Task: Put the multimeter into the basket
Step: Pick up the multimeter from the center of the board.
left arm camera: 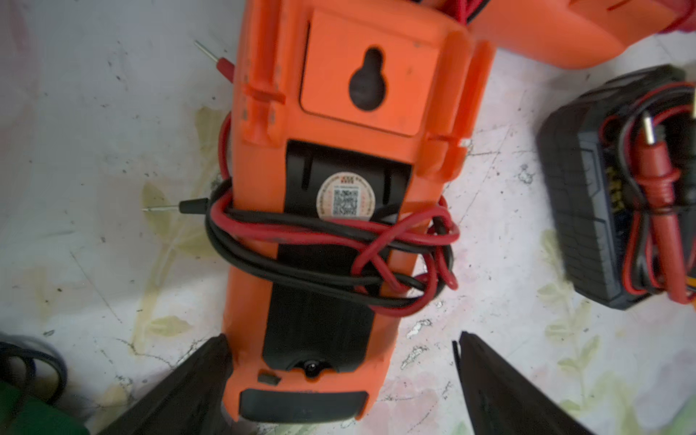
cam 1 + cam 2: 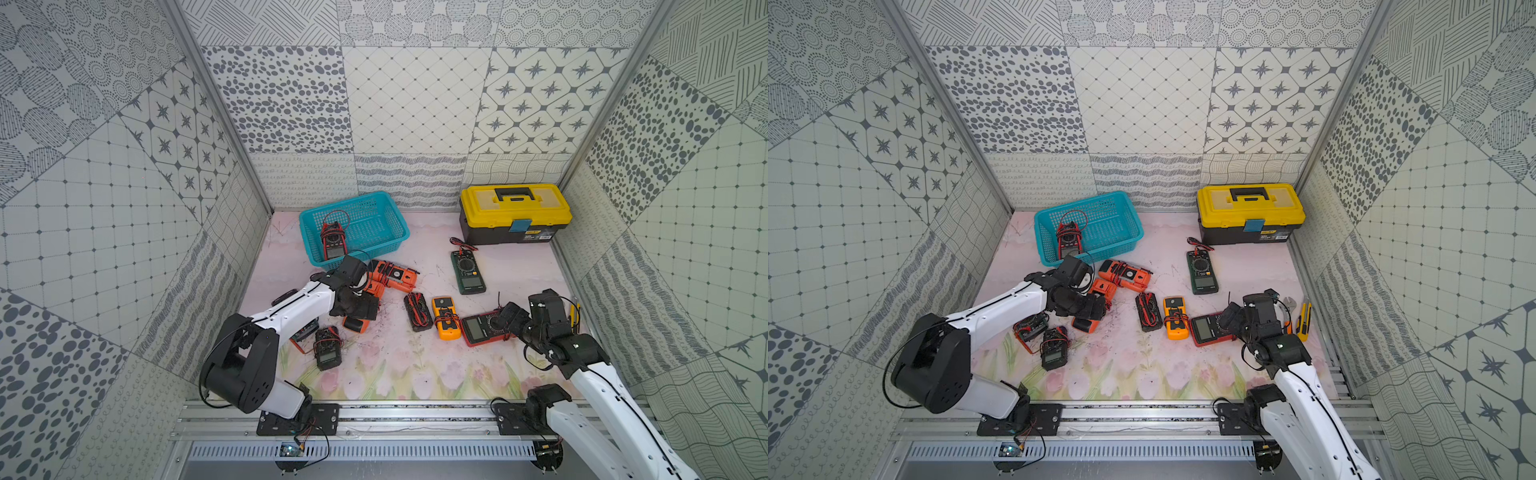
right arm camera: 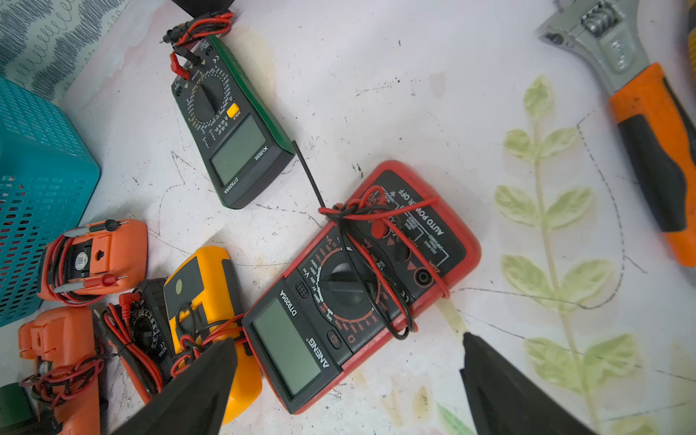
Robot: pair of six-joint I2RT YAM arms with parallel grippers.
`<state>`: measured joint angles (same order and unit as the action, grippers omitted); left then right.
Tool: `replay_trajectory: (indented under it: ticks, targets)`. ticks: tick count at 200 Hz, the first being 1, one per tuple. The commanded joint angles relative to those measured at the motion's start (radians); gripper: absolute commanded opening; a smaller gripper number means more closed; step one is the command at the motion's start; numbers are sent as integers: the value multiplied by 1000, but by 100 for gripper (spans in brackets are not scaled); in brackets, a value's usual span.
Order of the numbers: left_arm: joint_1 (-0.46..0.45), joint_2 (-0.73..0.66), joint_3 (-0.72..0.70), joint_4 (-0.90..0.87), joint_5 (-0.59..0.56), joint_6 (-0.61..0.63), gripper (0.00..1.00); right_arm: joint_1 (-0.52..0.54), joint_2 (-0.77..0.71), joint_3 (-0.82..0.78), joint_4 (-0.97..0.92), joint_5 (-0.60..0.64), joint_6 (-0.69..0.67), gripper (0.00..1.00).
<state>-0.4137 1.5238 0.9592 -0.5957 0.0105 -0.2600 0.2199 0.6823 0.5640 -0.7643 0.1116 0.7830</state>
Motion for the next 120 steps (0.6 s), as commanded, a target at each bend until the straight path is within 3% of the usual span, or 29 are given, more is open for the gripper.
replay_trajectory:
  ticks: [1, 29, 74, 120]
  targets:
    - [-53, 71, 38, 15, -171, 54, 99, -4, -19, -8, 36, -5, 12, 98]
    - [-81, 132, 68, 9, -296, 72, 99, -4, -18, -7, 42, -10, 9, 98]
    - [-89, 220, 90, 27, -327, 71, 98, -4, -14, -7, 54, -25, 7, 99]
    - [-89, 241, 85, 11, -330, 52, 58, -4, -11, -5, 62, -30, 7, 98]
